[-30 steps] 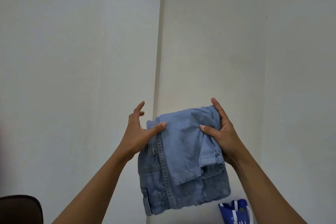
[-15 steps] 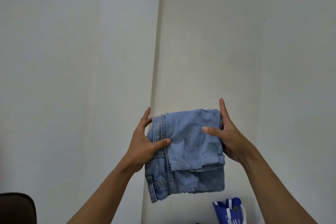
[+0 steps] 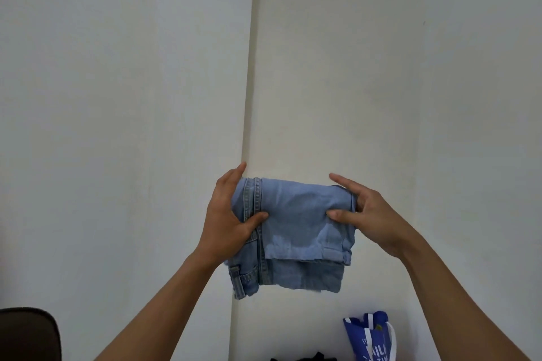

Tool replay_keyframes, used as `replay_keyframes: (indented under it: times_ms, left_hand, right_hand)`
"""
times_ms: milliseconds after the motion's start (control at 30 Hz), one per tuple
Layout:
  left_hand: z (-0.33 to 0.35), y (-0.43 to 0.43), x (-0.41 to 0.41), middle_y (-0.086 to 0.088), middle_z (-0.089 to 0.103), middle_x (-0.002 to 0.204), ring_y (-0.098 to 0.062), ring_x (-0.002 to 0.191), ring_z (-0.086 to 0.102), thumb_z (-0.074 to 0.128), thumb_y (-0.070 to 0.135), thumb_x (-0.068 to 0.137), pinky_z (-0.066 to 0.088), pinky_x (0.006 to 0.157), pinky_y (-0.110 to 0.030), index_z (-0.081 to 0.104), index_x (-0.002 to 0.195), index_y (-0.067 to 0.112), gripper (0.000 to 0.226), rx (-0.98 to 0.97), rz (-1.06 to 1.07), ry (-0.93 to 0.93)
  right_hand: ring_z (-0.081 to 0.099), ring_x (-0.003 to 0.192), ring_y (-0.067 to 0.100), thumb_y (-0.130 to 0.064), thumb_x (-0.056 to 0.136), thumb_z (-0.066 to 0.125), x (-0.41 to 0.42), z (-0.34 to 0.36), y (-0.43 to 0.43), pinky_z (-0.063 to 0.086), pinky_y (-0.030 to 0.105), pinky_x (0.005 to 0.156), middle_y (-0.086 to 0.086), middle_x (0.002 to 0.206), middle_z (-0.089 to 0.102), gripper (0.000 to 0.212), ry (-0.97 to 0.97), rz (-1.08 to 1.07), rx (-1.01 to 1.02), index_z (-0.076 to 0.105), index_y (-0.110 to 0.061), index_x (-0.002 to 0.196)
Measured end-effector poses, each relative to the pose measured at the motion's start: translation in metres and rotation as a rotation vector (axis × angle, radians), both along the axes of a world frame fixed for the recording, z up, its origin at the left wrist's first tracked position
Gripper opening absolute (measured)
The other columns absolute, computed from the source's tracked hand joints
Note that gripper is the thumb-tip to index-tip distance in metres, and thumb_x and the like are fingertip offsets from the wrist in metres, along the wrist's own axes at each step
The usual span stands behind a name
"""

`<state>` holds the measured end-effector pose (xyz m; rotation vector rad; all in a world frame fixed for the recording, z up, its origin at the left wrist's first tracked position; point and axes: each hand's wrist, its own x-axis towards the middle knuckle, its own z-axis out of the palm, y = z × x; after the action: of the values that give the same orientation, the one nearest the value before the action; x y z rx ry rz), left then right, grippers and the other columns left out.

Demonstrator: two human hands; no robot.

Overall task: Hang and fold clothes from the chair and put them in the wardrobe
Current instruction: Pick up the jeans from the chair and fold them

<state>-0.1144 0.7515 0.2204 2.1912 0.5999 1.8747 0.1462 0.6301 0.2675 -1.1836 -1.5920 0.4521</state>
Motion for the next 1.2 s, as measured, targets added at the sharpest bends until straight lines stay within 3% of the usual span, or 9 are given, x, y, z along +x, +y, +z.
replay_keyframes:
  times_ms: [133,233,433,633,733,900,1033,1100,1200]
  left_hand:
    - [-0.004,0.003,0.002,0.005,0.037,0.147,0.017,0.131,0.029,0.088,0.015,0.073,0.024,0.107,-0.001,0.029,0.148,0.034,0.097,0.100,0.100,0.022]
    - [-0.008,0.006,0.003,0.003,0.035,0.147,0.020,0.132,0.026,0.086,0.009,0.074,0.024,0.106,-0.001,0.033,0.147,0.030,0.093,0.155,0.137,0.002]
    - [-0.008,0.002,0.002,0.000,0.031,0.152,0.013,0.113,0.046,0.085,0.024,0.077,0.042,0.093,-0.006,0.031,0.150,0.032,0.090,0.080,0.151,0.095]
    - [0.007,0.003,-0.008,-0.009,0.012,0.161,-0.028,0.105,0.066,0.060,0.084,0.069,0.055,0.079,-0.038,0.000,0.157,0.030,0.120,-0.270,0.739,0.544]
    - [-0.003,0.008,-0.001,-0.015,0.020,0.161,-0.035,0.126,0.055,0.072,0.053,0.082,0.054,0.095,-0.046,-0.009,0.156,0.040,0.110,-0.443,0.437,0.521]
    - [-0.012,-0.006,0.016,-0.018,0.022,0.161,-0.031,0.098,0.072,0.055,0.010,0.092,0.063,0.066,-0.039,0.001,0.142,0.071,0.095,-0.695,-0.242,0.326]
    - [-0.004,-0.011,0.018,0.014,-0.005,0.166,-0.028,0.105,0.070,0.055,0.022,0.097,0.062,0.078,-0.042,0.032,0.152,0.043,0.063,-0.838,-0.423,0.249]
    - [-0.006,-0.008,0.020,0.010,0.014,0.164,-0.026,0.128,0.054,0.056,0.029,0.096,0.058,0.092,-0.040,0.051,0.145,0.027,0.049,-0.836,-0.413,0.151]
    - [-0.010,-0.007,0.028,-0.003,0.062,0.132,-0.024,0.116,0.062,0.062,0.037,0.093,0.056,0.094,-0.038,0.073,0.107,0.020,0.024,-0.778,-0.312,-0.104]
  right_hand:
    - [0.064,0.071,0.003,-0.028,0.083,0.080,0.000,0.014,-0.005,0.048,0.017,0.060,-0.007,0.111,0.068,0.063,-0.156,-0.047,-0.193,0.053,-0.033,0.140]
    - [0.055,0.054,0.017,-0.027,0.089,0.073,-0.006,0.016,-0.008,0.043,0.023,0.045,0.006,0.125,0.060,0.060,0.167,0.059,-0.335,0.048,-0.029,0.144]
    - [0.072,0.093,0.044,-0.028,0.094,0.065,-0.025,-0.004,0.003,0.057,0.057,0.086,0.005,0.140,0.045,0.041,0.524,0.073,-0.219,0.055,-0.023,0.133]
    - [0.073,0.095,0.038,-0.038,0.098,0.053,-0.038,-0.018,0.013,0.053,0.052,0.096,0.002,0.137,0.055,0.035,0.553,0.039,-0.023,0.065,-0.022,0.127]
    - [0.071,0.105,0.028,-0.039,0.100,0.051,-0.045,-0.030,0.022,0.056,0.045,0.095,0.000,0.138,0.057,0.034,0.491,0.006,0.060,0.068,-0.023,0.126]
    - [0.070,0.108,0.018,-0.032,0.106,0.042,-0.055,-0.044,0.025,0.057,0.038,0.093,-0.001,0.124,0.067,0.035,0.354,-0.005,0.129,0.064,-0.022,0.132]
    - [0.059,0.126,0.015,-0.031,0.104,0.039,-0.054,-0.058,0.026,0.052,0.038,0.102,0.000,0.135,0.062,0.041,0.233,0.041,0.165,0.060,-0.016,0.135]
    - [0.056,0.128,0.010,-0.035,0.097,0.038,-0.056,-0.065,0.025,0.049,0.039,0.106,-0.005,0.136,0.061,0.047,0.156,0.055,0.159,0.059,-0.018,0.136]
    - [0.056,0.127,0.005,-0.052,0.090,0.042,-0.061,-0.075,0.026,0.046,0.034,0.107,-0.010,0.136,0.060,0.052,0.114,0.079,0.145,0.059,-0.029,0.133]
